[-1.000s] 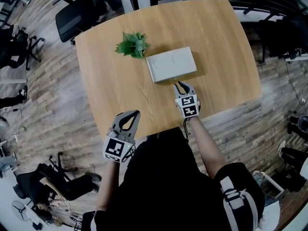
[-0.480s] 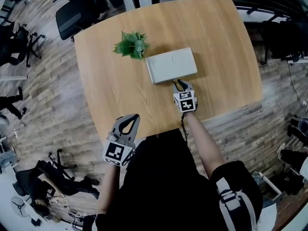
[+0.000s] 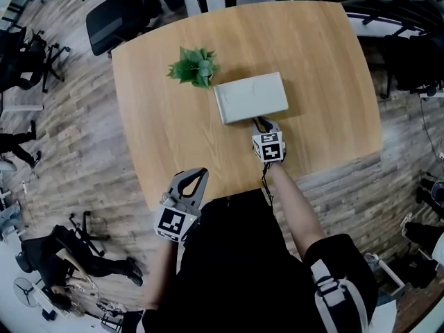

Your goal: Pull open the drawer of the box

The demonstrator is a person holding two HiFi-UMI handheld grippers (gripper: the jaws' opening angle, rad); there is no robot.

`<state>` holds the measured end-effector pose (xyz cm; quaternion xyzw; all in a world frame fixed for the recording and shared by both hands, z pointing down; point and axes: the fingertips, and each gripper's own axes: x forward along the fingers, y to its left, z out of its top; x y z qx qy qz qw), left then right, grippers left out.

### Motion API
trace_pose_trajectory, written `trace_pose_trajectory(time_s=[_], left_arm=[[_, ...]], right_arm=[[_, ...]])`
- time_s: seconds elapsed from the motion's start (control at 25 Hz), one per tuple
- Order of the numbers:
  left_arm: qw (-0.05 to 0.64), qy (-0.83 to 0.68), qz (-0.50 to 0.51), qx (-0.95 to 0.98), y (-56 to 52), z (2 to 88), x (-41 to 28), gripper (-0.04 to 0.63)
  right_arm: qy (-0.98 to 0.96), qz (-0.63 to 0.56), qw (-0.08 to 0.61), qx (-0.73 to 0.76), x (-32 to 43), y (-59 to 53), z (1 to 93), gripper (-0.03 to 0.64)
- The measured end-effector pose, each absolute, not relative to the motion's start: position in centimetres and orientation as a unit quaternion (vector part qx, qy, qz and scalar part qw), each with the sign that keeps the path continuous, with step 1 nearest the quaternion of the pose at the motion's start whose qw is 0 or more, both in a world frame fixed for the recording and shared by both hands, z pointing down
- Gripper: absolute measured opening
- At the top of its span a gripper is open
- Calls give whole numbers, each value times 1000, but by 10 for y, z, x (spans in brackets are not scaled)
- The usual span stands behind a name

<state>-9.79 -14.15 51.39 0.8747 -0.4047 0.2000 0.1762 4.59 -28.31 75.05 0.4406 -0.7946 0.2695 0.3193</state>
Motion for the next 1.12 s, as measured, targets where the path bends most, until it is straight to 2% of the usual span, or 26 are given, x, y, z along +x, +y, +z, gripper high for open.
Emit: trace_pose_trajectory(time_s=[1.12], left_arm=[[165, -391, 171, 889, -133, 509, -68, 23]], right_arm=[[-795, 274, 322, 435, 55, -248, 750, 83]])
